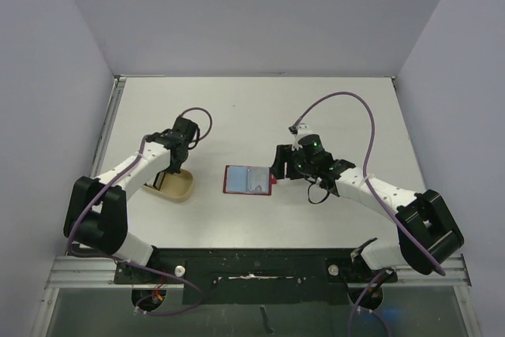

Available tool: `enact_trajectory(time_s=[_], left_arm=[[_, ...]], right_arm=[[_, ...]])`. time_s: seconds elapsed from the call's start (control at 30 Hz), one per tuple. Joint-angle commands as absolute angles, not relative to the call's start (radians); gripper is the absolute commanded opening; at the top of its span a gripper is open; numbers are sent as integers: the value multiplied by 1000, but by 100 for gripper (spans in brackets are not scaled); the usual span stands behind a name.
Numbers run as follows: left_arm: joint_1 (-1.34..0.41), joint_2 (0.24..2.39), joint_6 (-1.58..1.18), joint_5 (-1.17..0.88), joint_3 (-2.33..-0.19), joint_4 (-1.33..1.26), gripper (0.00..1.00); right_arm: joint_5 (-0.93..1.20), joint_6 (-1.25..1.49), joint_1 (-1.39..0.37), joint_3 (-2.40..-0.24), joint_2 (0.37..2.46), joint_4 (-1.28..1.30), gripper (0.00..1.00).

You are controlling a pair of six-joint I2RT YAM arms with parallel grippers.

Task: Put the credit cards into the card holder
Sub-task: Pick up the credit card from the storage box.

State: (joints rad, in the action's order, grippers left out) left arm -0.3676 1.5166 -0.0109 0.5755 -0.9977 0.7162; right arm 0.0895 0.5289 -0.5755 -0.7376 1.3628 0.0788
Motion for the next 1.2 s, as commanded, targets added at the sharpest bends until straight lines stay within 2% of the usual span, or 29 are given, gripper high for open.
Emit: enact_trajectory(time_s=[0.0, 0.27, 0.6, 0.93, 1.17], left_arm=[[-367, 1455, -56, 505, -1072, 752, 0], [-355, 1365, -146, 390, -1140, 799, 0], [-332, 1255, -195, 94, -1106, 682, 0], [-325, 1144, -290, -365, -956, 416, 0], [-325, 1083, -474, -614, -834, 175, 0]], right_arm=[[112, 525, -571, -764, 1330, 25, 61], [169, 557, -574, -738, 1302, -28, 61], [261, 668, -592, -685, 1280, -202, 58], [353, 768, -602, -655, 1286, -420, 50], [373, 784, -626, -677, 1279, -482, 47]])
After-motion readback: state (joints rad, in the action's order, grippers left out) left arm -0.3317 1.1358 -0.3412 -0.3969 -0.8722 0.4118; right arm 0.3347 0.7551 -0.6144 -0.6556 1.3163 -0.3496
